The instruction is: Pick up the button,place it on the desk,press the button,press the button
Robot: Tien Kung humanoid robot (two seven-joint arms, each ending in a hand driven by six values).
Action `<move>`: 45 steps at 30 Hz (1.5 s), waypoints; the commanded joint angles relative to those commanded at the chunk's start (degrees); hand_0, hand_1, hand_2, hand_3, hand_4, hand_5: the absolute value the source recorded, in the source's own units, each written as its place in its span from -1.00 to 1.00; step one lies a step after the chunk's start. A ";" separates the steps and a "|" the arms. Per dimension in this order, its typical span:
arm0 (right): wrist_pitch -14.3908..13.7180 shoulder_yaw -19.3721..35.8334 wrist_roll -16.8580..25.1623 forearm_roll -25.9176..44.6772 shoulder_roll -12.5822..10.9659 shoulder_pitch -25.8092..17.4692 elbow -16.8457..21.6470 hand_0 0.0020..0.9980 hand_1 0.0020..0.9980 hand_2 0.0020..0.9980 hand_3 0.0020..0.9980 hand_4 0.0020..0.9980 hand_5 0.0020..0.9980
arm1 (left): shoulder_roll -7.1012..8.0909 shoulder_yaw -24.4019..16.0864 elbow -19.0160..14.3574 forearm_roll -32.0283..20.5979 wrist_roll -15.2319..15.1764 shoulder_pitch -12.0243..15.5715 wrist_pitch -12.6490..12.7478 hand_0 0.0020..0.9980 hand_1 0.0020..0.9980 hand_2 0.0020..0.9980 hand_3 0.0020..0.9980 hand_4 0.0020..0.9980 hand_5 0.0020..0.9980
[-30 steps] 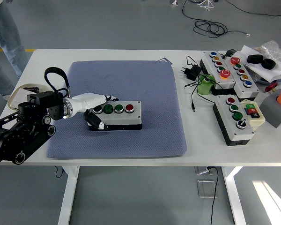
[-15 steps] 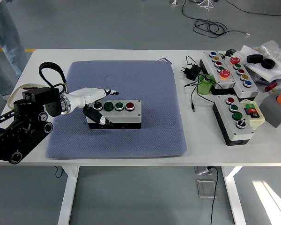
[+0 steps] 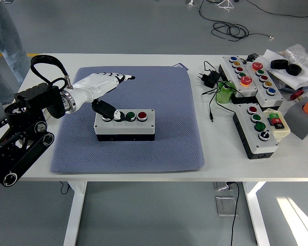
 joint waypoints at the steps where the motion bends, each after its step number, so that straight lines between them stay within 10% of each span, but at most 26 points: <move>1: 0.02 0.00 0.00 -0.03 0.00 0.00 0.00 0.58 0.60 0.64 0.50 -0.18 -0.04 | 0.10 -0.20 -1.21 0.47 0.26 0.23 0.07 0.71 0.78 0.93 1.00 0.80 0.12; 2: 0.06 0.01 -0.01 -0.08 -0.01 -0.01 0.00 0.58 0.60 0.64 0.50 -0.18 -0.04 | 0.39 -0.17 -2.75 1.58 1.37 0.58 0.39 0.03 0.14 0.27 1.00 0.72 0.06; 7: 0.17 0.01 -0.07 -0.24 -0.03 0.00 0.00 0.58 0.60 0.64 0.50 -0.18 -0.04 | 1.30 0.41 -7.80 5.02 4.30 1.50 -2.68 0.03 0.14 0.27 1.00 0.72 0.06; 8: 0.17 -0.01 -0.06 -0.15 -0.03 -0.01 0.00 0.58 0.60 0.64 0.50 -0.18 -0.04 | 1.50 0.50 -8.83 5.36 4.75 1.73 -3.68 -0.84 -0.58 -0.48 1.00 0.70 -0.21; 13: 0.16 -0.04 -0.07 -0.07 -0.02 0.02 0.00 0.58 0.60 0.64 0.50 -0.18 -0.04 | 2.08 0.91 -12.21 6.85 5.73 2.16 -8.72 -0.84 -0.58 -0.48 1.00 0.70 -0.21; 14: 0.15 -0.06 -0.06 -0.01 -0.02 0.03 0.00 0.58 0.60 0.64 0.50 -0.18 -0.04 | 2.08 0.96 -12.53 7.23 5.84 2.20 -9.53 -0.97 -0.73 -0.66 1.00 0.61 -0.59; 30: 0.17 -0.03 -0.02 -0.06 -0.08 0.06 0.00 0.58 0.60 0.64 0.50 -0.18 -0.04 | 2.43 1.68 -13.02 6.99 9.01 2.79 -19.86 -1.00 -0.82 -0.79 1.00 0.47 -0.71; 45: 0.08 0.33 -0.06 -0.33 -0.10 -0.07 0.00 0.58 0.60 0.64 0.50 -0.18 -0.04 | 2.30 4.66 -11.43 5.92 9.19 2.02 -20.84 -1.00 -0.81 -0.79 0.99 0.43 -0.76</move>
